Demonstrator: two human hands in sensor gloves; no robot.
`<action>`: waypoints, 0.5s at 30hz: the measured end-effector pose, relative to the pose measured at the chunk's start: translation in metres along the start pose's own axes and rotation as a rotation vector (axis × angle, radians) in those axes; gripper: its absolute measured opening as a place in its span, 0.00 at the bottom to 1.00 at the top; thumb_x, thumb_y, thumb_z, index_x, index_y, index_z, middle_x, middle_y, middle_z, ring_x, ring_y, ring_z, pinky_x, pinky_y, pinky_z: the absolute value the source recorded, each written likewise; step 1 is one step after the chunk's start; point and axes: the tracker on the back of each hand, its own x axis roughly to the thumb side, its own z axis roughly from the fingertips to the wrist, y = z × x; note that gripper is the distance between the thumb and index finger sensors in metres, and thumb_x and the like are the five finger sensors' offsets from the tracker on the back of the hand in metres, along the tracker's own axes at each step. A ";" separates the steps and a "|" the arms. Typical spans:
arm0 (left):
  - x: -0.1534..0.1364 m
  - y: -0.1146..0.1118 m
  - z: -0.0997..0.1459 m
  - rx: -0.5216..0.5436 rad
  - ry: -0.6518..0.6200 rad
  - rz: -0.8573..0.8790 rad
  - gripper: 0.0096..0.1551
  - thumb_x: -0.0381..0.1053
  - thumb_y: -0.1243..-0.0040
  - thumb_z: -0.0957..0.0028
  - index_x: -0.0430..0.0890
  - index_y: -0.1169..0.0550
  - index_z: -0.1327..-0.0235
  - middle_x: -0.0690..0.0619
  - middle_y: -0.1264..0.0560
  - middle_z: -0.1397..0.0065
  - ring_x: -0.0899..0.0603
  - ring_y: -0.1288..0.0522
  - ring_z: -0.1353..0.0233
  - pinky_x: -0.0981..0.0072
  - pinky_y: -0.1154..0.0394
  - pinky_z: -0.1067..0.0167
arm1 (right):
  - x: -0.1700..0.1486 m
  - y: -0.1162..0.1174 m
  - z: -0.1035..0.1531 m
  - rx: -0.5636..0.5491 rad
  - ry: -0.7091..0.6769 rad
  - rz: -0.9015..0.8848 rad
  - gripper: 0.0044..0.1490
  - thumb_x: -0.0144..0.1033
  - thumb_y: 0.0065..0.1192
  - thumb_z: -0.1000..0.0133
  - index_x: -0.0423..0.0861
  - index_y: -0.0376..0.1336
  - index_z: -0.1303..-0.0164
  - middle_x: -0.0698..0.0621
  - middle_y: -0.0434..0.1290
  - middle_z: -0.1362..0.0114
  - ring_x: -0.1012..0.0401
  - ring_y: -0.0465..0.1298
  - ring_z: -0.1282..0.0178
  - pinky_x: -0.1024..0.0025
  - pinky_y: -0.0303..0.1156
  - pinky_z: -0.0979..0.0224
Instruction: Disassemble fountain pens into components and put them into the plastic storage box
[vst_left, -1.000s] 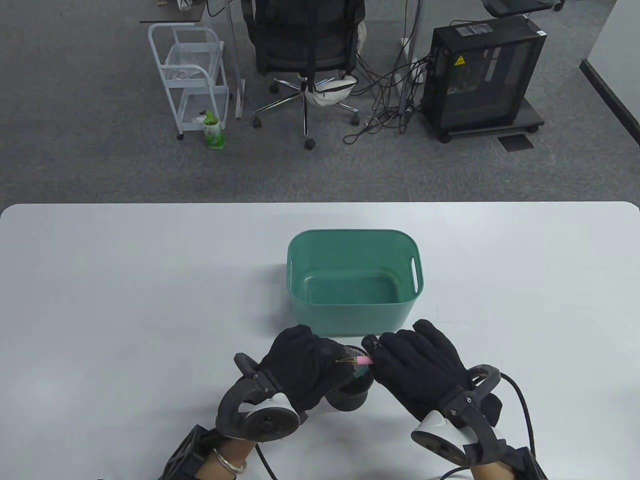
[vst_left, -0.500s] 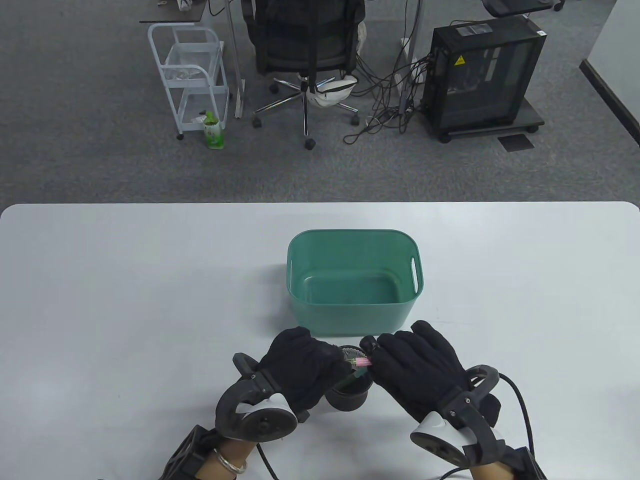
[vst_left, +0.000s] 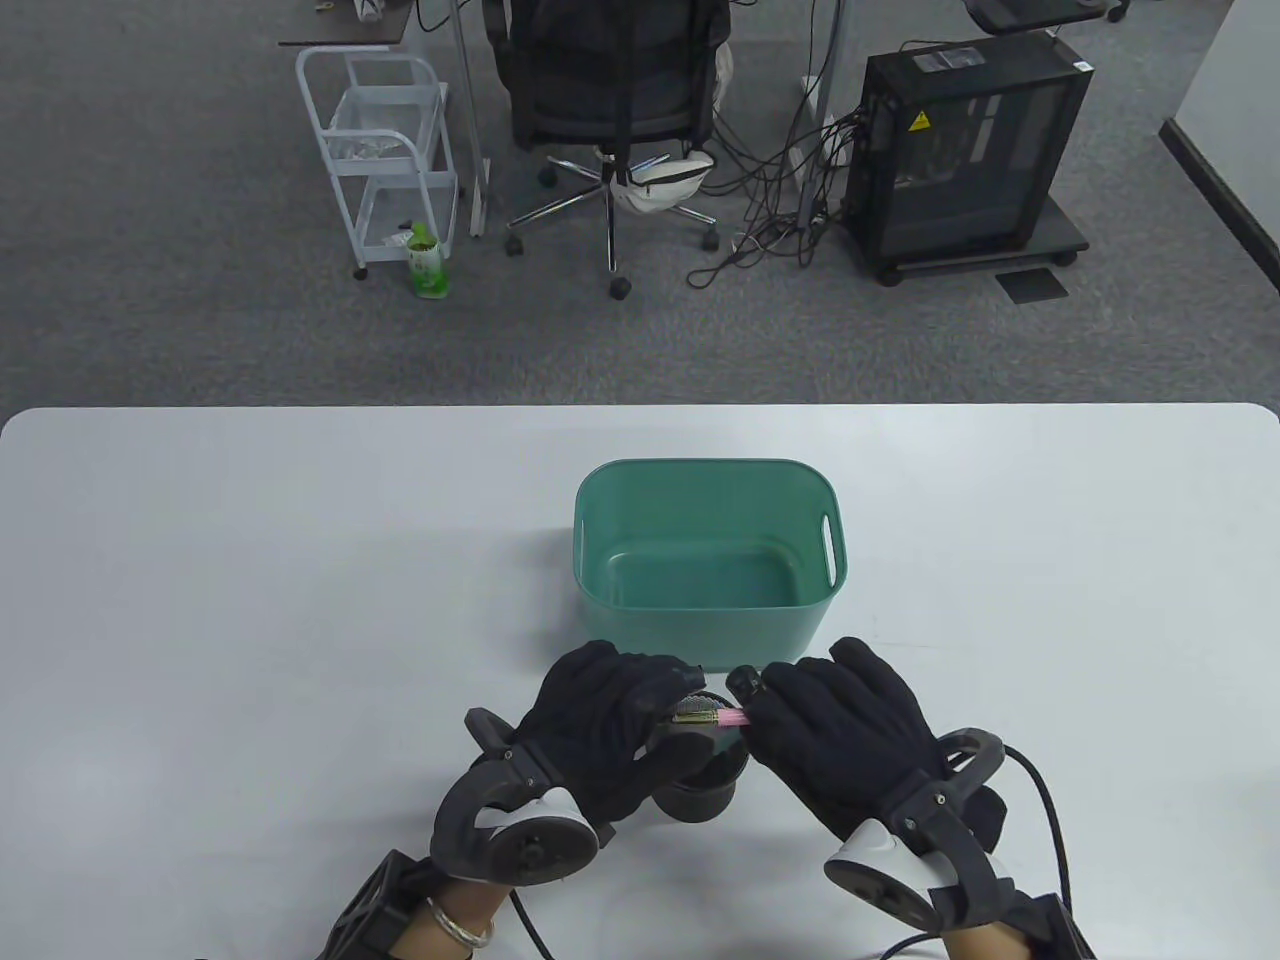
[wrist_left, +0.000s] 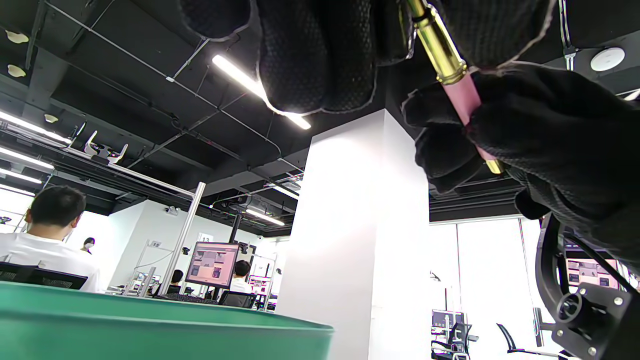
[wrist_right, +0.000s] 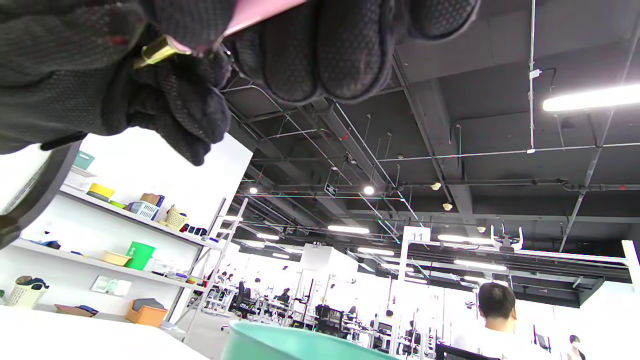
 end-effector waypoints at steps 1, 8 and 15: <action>0.000 0.000 0.000 -0.001 -0.001 -0.001 0.33 0.65 0.45 0.32 0.44 0.30 0.25 0.47 0.21 0.28 0.44 0.22 0.32 0.43 0.36 0.23 | 0.000 0.000 0.000 0.000 0.001 0.001 0.28 0.54 0.56 0.41 0.59 0.70 0.32 0.59 0.76 0.35 0.64 0.76 0.36 0.54 0.64 0.19; 0.001 0.000 0.000 0.005 -0.007 -0.001 0.26 0.61 0.43 0.31 0.45 0.27 0.31 0.49 0.20 0.31 0.45 0.21 0.34 0.44 0.35 0.23 | -0.001 0.000 0.000 -0.001 0.001 0.002 0.28 0.54 0.56 0.41 0.59 0.69 0.32 0.59 0.76 0.35 0.64 0.76 0.36 0.54 0.64 0.19; 0.000 -0.001 0.000 0.014 -0.005 0.005 0.24 0.61 0.45 0.31 0.43 0.22 0.37 0.50 0.16 0.38 0.46 0.18 0.40 0.45 0.33 0.26 | -0.001 0.000 0.000 -0.001 -0.001 0.001 0.28 0.54 0.56 0.41 0.59 0.69 0.32 0.59 0.76 0.35 0.63 0.76 0.36 0.54 0.64 0.19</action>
